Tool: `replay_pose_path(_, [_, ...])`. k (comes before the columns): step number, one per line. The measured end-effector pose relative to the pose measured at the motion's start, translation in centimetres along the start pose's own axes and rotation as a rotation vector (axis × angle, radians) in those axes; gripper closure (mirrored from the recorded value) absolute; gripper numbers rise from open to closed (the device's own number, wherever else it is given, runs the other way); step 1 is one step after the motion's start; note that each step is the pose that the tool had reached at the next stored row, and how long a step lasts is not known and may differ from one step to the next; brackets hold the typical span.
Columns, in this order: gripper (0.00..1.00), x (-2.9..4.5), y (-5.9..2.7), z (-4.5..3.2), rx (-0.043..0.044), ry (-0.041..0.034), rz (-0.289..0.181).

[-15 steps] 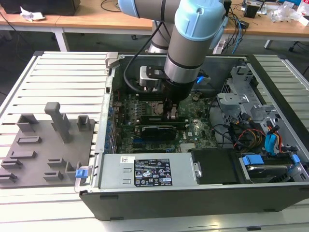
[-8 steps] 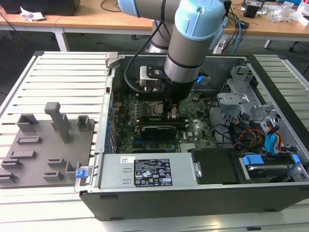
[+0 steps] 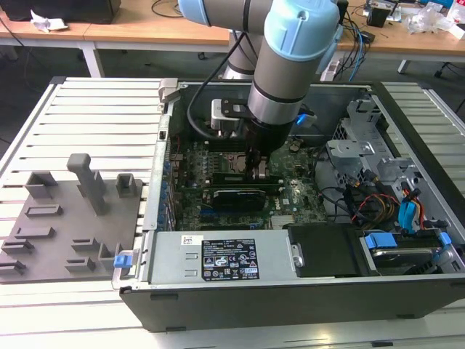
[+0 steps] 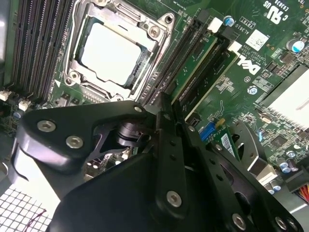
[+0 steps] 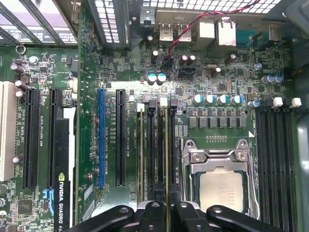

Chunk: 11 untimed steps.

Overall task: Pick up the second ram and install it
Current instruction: 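Insert the second ram into the second slot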

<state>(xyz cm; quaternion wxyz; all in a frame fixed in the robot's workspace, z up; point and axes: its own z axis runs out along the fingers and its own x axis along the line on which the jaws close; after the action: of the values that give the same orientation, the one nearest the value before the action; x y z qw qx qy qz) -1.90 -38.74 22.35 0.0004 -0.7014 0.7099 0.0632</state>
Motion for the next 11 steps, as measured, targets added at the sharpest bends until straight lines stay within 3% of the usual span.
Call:
replay_pose_path(4, [0.86, 0.04, -0.04, 0.16, -0.0025, -0.0058, 0.000])
replay_pose_path(11, [0.86, 0.20, -0.24, 0.31, -0.0041, -0.0059, 0.000])
